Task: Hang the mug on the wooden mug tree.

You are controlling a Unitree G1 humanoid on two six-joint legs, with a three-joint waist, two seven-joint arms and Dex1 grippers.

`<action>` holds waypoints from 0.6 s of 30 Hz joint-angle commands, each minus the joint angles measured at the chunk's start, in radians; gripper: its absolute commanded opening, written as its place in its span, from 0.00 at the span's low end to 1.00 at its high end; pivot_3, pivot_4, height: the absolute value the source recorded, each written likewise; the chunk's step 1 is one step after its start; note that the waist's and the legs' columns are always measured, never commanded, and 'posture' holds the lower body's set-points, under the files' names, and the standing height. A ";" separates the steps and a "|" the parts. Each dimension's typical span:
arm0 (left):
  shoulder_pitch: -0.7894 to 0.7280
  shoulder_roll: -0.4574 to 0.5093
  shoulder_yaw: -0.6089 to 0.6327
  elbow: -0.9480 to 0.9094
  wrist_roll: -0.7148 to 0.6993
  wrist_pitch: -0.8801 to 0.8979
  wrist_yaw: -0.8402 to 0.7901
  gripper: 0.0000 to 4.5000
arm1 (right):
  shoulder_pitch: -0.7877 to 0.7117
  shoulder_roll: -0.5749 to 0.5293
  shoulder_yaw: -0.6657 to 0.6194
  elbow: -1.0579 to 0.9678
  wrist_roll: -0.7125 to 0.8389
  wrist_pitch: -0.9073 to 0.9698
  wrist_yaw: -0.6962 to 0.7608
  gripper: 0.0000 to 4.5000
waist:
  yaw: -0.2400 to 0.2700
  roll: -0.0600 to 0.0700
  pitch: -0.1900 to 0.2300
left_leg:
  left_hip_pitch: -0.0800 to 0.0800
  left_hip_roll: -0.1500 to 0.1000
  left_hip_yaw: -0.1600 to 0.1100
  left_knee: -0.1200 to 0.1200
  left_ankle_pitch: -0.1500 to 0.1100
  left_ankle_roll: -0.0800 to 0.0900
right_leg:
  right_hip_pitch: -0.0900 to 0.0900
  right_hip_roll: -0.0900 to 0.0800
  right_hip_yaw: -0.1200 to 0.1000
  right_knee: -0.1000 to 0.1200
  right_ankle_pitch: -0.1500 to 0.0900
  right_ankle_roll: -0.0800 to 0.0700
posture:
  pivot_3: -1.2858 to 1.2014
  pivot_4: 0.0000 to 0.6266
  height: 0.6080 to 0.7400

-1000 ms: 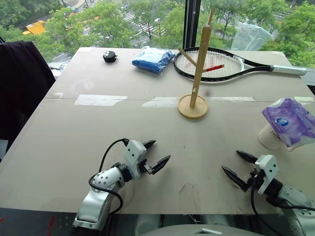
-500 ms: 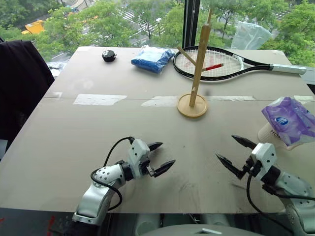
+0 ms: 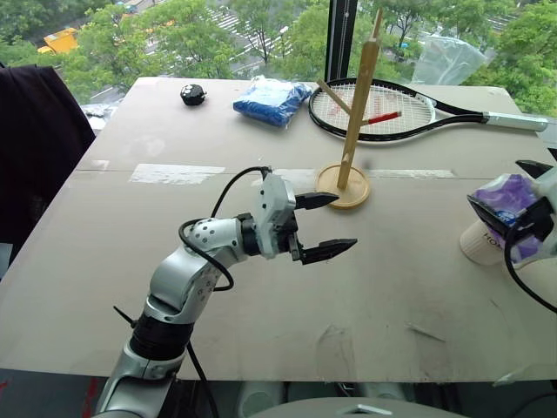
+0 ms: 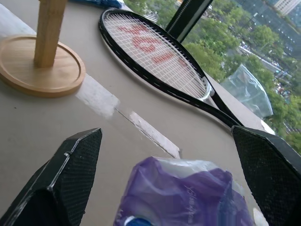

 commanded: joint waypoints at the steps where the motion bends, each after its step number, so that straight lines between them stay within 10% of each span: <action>1: -0.003 0.005 0.008 -0.064 -0.023 0.006 0.003 1.00 | 0.015 -0.002 -0.045 0.013 0.012 0.144 -0.026 0.99 | 0.000 0.000 0.000 | 0.000 0.000 0.000 0.000 0.000 0.000 | 0.000 0.000 0.000 0.000 0.000 0.000 | 0.52 0.24 0.94; 9: 0.003 0.011 0.006 -0.094 -0.017 0.021 0.017 1.00 | 0.001 0.028 -0.016 0.029 0.025 0.305 -0.063 0.99 | 0.000 -0.001 0.001 | 0.001 -0.001 0.001 0.003 0.000 0.000 | 0.000 0.000 0.003 0.003 -0.004 0.000 | 0.52 0.24 0.94; 18: -0.004 0.018 0.008 -0.104 -0.019 0.025 0.019 1.00 | -0.045 0.044 0.023 0.021 0.007 0.301 -0.097 0.20 | 0.000 -0.003 0.001 | 0.002 -0.002 0.000 0.004 0.000 0.000 | 0.001 0.000 0.003 0.005 -0.003 0.000 | 0.52 0.24 0.94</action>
